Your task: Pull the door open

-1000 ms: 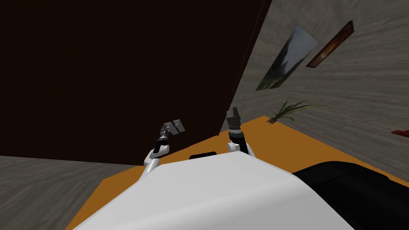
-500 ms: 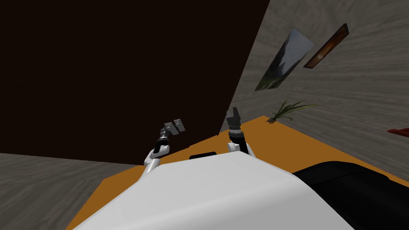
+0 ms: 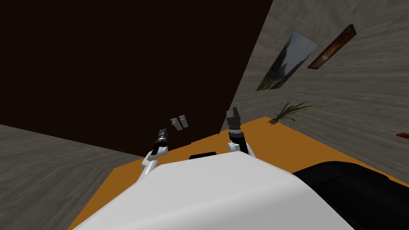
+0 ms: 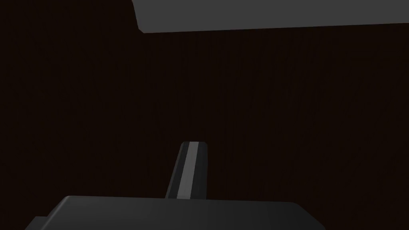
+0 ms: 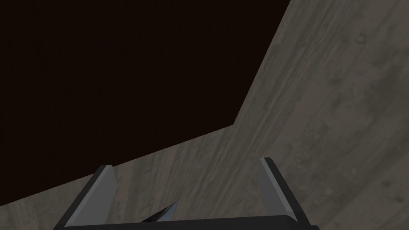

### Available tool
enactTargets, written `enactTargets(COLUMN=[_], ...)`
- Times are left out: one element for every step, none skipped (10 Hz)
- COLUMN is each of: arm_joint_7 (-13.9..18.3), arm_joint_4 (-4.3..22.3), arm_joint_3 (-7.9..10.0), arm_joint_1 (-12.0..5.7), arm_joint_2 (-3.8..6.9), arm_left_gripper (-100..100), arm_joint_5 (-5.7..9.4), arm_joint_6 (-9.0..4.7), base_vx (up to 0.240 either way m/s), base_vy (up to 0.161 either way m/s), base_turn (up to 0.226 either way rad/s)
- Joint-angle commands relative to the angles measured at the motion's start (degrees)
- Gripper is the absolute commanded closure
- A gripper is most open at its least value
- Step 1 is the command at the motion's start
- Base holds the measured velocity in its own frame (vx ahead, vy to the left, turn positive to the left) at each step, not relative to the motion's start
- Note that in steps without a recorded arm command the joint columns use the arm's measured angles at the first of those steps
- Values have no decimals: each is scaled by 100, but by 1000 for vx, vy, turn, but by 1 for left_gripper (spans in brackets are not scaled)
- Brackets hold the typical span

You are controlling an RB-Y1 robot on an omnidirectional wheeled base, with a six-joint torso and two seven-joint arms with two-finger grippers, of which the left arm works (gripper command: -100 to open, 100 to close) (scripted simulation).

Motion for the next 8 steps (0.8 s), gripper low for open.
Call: enactTargets(arm_joint_7=[29,47,64,78,93,81,63,52], arm_joint_4=[-46,-87,-130,-170,-214,-192,-104,-55], arm_joint_3=[-58,-114,-175,-235,-304,-260,-102,-21], arm_joint_1=[12,11,4,-7,-28,-11,93,139], arm_joint_2=[-3,-16,-32,-49,-71,-63,15,54], arm_left_gripper=[-100,-100,-100,-100,-100,-100,-100,-100], arm_joint_5=[-4,-10,-17,-24,-34,-29,-8,2], arm_joint_6=[-1,1,4,5,7,2,10,10], base_vx=[-181,-196,-183,-196,-190,-79,-41,-25], base_vy=[-15,-90,-111,-103,-119,-57,61,105], base_turn=[-26,-52,-64,-67,-82,-12,204,181])
